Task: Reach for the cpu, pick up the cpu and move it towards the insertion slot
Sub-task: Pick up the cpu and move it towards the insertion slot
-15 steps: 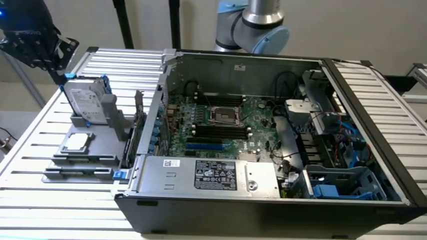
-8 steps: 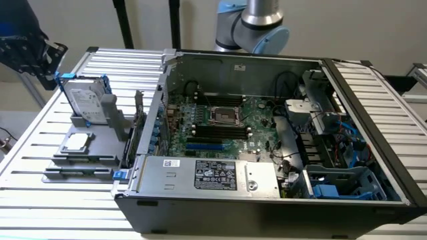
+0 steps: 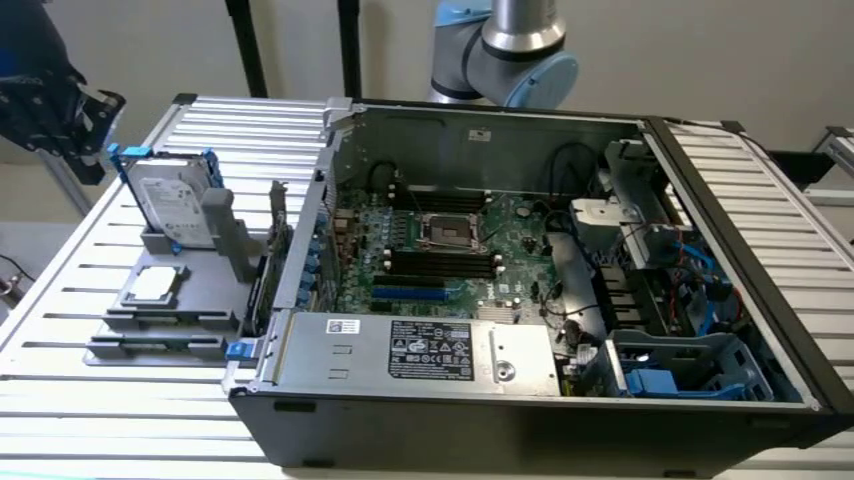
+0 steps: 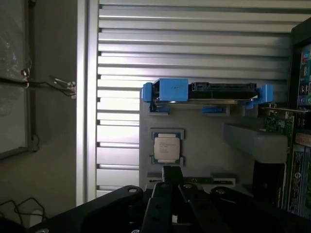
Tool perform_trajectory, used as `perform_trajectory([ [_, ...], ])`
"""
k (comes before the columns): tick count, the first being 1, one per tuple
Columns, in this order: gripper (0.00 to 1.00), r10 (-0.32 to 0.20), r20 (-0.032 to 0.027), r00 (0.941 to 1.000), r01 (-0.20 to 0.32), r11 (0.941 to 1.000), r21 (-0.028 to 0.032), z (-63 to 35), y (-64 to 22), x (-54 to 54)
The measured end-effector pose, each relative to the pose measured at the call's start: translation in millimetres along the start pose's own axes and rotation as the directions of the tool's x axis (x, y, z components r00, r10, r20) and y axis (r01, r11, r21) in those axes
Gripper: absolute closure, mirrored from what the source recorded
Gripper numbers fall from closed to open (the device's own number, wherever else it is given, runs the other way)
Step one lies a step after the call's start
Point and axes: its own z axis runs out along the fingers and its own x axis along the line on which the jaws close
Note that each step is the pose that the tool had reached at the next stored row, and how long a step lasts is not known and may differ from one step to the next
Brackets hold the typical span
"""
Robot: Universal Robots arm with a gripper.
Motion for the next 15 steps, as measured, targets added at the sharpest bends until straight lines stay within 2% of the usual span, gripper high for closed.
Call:
perform_trajectory([
  [1,0.82,0.000,0.0000,1.0000,0.000,1.0000,0.0000,0.0,-0.2,0.0],
  [2,0.82,0.000,0.0000,1.0000,0.000,1.0000,0.0000,0.0,-0.4,0.0],
  [5,0.64,0.000,0.0000,1.0000,0.000,1.0000,0.0000,0.0,-1.2,0.0],
  [6,0.64,0.000,0.0000,1.0000,0.000,1.0000,0.0000,0.0,-1.6,-0.1],
  [8,0.53,0.000,-0.0001,1.0000,0.000,1.0000,0.0000,0.0,-2.3,-0.3],
  [9,0.53,0.000,-0.0001,1.0000,0.000,1.0000,-0.0001,0.0,-2.7,-0.6],
  [11,0.41,0.000,-0.0003,1.0000,0.000,1.0000,-0.0002,0.5,-3.9,-1.3],
  [12,0.41,0.000,-0.0004,1.0000,0.000,1.0000,-0.0001,1.2,-4.7,-1.5],
  [13,0.35,0.000,-0.0006,1.0000,0.000,1.0000,0.0000,2.4,-5.7,-1.7],
  [15,0.35,0.000,-0.0006,1.0000,0.000,1.0000,-0.0001,6.1,-8.0,-2.0],
])
